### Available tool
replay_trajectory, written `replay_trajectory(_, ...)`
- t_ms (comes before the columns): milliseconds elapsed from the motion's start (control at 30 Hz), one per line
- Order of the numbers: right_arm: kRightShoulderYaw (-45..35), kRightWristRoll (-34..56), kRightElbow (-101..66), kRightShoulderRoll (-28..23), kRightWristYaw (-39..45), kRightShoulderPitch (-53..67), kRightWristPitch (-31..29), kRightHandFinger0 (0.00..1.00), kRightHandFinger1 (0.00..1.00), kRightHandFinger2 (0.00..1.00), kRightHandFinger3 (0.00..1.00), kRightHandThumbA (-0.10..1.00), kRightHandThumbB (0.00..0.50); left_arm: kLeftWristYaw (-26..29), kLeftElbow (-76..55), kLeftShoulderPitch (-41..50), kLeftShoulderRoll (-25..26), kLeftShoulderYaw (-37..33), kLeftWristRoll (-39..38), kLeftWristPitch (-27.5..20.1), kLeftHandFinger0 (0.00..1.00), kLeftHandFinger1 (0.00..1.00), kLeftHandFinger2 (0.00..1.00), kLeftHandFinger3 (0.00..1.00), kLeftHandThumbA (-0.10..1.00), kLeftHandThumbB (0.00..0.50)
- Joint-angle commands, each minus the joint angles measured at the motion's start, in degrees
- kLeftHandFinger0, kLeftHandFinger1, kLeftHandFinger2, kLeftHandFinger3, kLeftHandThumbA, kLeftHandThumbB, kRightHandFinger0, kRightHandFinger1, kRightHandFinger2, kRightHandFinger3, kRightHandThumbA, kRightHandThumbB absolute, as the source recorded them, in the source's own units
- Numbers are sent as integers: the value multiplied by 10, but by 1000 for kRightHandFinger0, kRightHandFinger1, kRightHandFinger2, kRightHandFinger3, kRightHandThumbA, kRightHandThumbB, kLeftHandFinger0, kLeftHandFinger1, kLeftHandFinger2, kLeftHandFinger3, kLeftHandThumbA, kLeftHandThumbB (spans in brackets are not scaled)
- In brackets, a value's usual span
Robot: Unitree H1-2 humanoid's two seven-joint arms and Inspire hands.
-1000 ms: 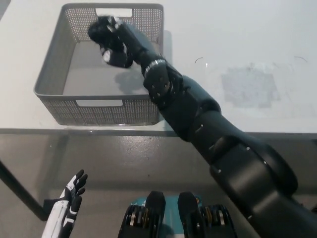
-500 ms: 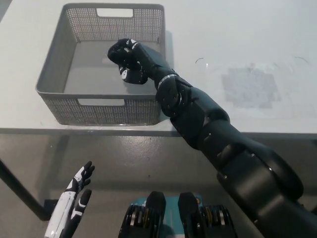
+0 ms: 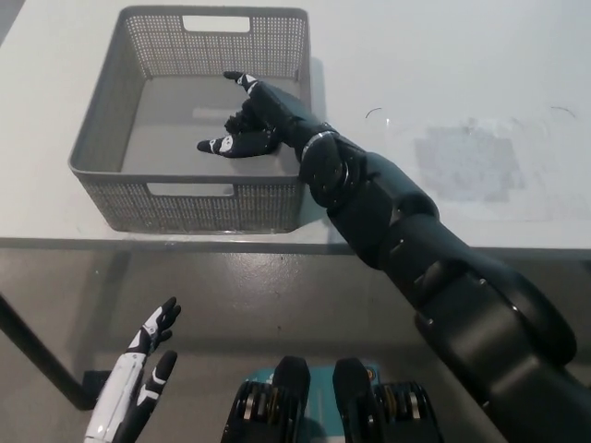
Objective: Use the right hand to pick up a webcam and put it into a container on the left side
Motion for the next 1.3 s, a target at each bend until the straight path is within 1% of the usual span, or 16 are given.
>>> replay_trajectory(0,-31,32,-33,-25,11,-49,-48,1000,1000,1000,1000,1000,500,-8,-21,-5,12,-2,8,2,1000,1000,1000,1000,1000,16)
replay_trajectory(167,-93,80,-97,-40,28,-83,-79,1000,1000,1000,1000,1000,500,-11,-20,-10,15,-4,10,6,1000,1000,1000,1000,1000,25)
replay_trajectory(200,-104,86,-131,-46,34,-89,-74,1000,1000,1000,1000,1000,478,-11,-18,-11,14,-4,7,6,1000,1000,1000,1000,1000,21)
replay_trajectory(233,-120,101,-164,-50,47,-92,-69,1000,1000,1000,1000,1000,482,-11,-18,-11,14,-4,7,5,1000,1000,1000,1000,1000,18)
replay_trajectory(267,-139,121,-199,-55,59,-95,-60,1000,1000,1000,1000,1000,491,-12,-16,-11,13,-5,5,3,1000,1000,1000,1000,1000,14)
replay_trajectory(367,-166,144,-303,-69,79,-87,-26,1000,1000,1000,1000,1000,457,-15,-15,-12,14,-5,2,8,1000,1000,1000,1000,1000,11)
replay_trajectory(633,-225,187,-616,-119,87,8,71,1000,1000,1000,1000,1000,451,-20,-19,-11,21,-5,10,12,1000,1000,1000,1000,1000,2)
replay_trajectory(733,-243,209,-738,-138,95,81,95,1000,1000,1000,1000,1000,459,-22,-20,-8,22,-3,3,14,1000,1000,1000,1000,1000,4)
replay_trajectory(800,-249,217,-811,-139,91,146,91,1000,1000,1000,1000,1000,480,-21,-16,-6,24,-2,2,6,1000,1000,1000,1000,1000,42)
replay_trajectory(900,-243,236,-931,-140,99,274,88,1000,1000,1000,1000,1000,436,-22,-7,-5,24,1,-22,-13,1000,1000,1000,1000,1000,32)
replay_trajectory(967,-239,251,-970,-142,103,326,82,1000,1000,1000,1000,1000,427,-24,-3,-8,22,3,-31,-9,1000,1000,1000,1000,1000,46)
replay_trajectory(1033,-229,257,-1022,-146,102,414,59,1000,1000,1000,1000,1000,432,-26,0,-11,20,6,-41,0,1000,1000,1000,1000,1000,44)
replay_trajectory(1067,-224,245,-1033,-145,99,445,45,1000,1000,1000,1000,1000,453,-25,2,-12,19,7,-44,3,1000,1000,1000,1000,1000,48)
replay_trajectory(1133,-208,250,-1053,-149,104,517,26,1000,1000,1000,1000,1000,437,-24,11,-17,16,9,-46,4,1000,1000,1000,1000,1000,59)
replay_trajectory(1200,-188,232,-1049,-145,104,576,-1,1000,1000,1000,1000,1000,407,-24,15,-20,15,11,-53,7,1000,1000,1000,1000,1000,43)
replay_trajectory(1267,-174,225,-1031,-137,104,622,-19,1000,1000,1000,1000,1000,420,-26,11,-24,12,13,-60,16,1000,1000,1000,1000,1000,36)
